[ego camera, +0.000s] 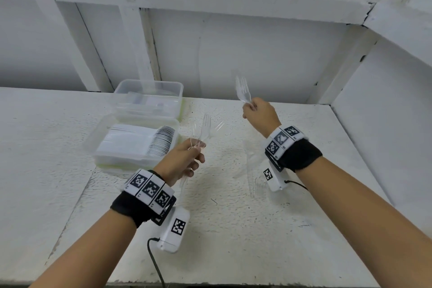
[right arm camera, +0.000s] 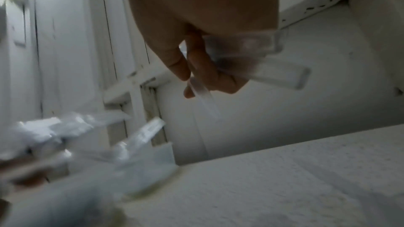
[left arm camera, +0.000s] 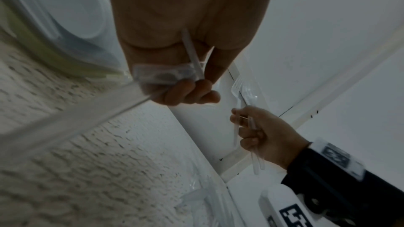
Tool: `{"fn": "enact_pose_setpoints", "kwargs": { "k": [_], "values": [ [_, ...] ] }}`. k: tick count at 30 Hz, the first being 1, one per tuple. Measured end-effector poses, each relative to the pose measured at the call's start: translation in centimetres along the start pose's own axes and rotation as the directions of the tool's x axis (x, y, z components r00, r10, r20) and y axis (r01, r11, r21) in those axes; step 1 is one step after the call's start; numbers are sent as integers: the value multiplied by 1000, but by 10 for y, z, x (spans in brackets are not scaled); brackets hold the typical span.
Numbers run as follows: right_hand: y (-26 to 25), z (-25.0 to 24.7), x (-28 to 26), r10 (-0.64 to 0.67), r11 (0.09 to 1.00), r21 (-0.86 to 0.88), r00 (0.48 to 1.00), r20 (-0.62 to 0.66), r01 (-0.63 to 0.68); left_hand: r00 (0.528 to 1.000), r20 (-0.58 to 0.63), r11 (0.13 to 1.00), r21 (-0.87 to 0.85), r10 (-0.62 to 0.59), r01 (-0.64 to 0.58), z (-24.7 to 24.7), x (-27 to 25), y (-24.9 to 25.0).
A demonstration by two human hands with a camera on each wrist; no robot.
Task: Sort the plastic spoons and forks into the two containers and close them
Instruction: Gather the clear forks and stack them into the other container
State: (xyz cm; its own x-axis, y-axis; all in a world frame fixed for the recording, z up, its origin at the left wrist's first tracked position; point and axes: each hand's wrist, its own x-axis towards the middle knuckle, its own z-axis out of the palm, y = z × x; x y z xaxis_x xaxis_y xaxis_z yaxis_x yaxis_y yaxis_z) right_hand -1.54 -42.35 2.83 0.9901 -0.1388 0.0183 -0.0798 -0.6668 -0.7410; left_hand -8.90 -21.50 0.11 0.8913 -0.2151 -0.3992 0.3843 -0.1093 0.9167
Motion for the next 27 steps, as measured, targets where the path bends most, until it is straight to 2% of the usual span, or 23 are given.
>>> {"fn": "enact_pose_setpoints", "kwargs": {
  "k": [3,5,8,10,13,17,20,27],
  "values": [
    [-13,-4,-27,47,970,232,992,121,-74,1000,16,997,-78,-1,3,4,-1,0],
    [-13,2,-43,100,937,309,974,202,-160,999,34,992,-124,0,4,8,-2,0],
    [-8,18,-58,190,886,383,958,214,-261,996,85,987,-163,1,13,14,-5,-1],
    [-7,26,-63,212,849,447,956,202,-282,993,116,985,-169,0,20,16,-7,-2],
    [-9,32,-68,204,821,511,966,156,-256,995,104,996,-84,1,8,16,-11,-5],
    [-11,38,-75,152,895,419,988,42,-155,997,35,988,136,66,-70,18,-14,-11],
    [-13,46,-79,88,927,365,996,7,-85,993,0,971,208,118,-116,20,-16,-14],
    [-22,57,-83,61,934,354,998,-20,-50,962,-18,860,451,274,-237,18,-13,-16]
  ]
}}
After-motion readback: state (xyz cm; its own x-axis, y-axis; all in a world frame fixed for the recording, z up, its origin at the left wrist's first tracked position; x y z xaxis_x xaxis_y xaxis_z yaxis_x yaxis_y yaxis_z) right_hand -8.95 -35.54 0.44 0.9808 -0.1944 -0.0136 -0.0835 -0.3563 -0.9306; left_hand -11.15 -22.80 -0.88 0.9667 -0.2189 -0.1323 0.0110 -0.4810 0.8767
